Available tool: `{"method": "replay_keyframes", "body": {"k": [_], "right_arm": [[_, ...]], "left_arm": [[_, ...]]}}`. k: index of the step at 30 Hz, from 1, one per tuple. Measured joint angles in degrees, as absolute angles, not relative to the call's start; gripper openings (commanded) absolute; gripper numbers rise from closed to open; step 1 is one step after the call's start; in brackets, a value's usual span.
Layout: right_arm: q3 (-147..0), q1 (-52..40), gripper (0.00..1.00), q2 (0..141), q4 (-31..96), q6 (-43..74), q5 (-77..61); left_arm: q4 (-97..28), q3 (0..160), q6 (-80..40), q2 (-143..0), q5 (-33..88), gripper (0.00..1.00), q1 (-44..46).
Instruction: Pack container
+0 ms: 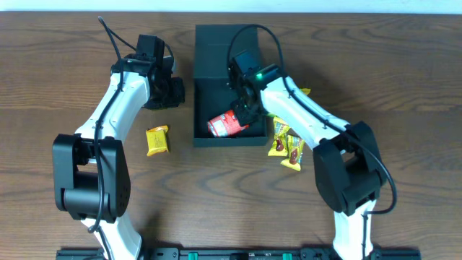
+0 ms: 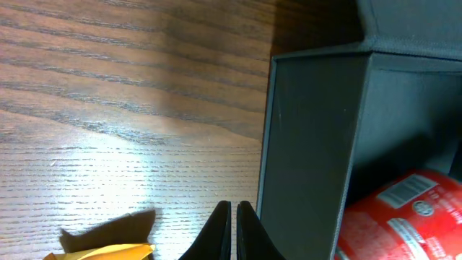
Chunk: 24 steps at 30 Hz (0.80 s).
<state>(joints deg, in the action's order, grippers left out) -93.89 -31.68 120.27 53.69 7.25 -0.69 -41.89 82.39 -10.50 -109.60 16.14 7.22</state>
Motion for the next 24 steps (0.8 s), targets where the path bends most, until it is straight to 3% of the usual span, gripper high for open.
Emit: {"method": "replay_keyframes", "body": {"k": [24], "right_arm": [[-93.89,-35.27,0.01,120.27,59.86,4.05,-9.30]], "left_arm": [[-41.76,82.39,-10.52,-109.60,16.14,0.06,7.22]]}}
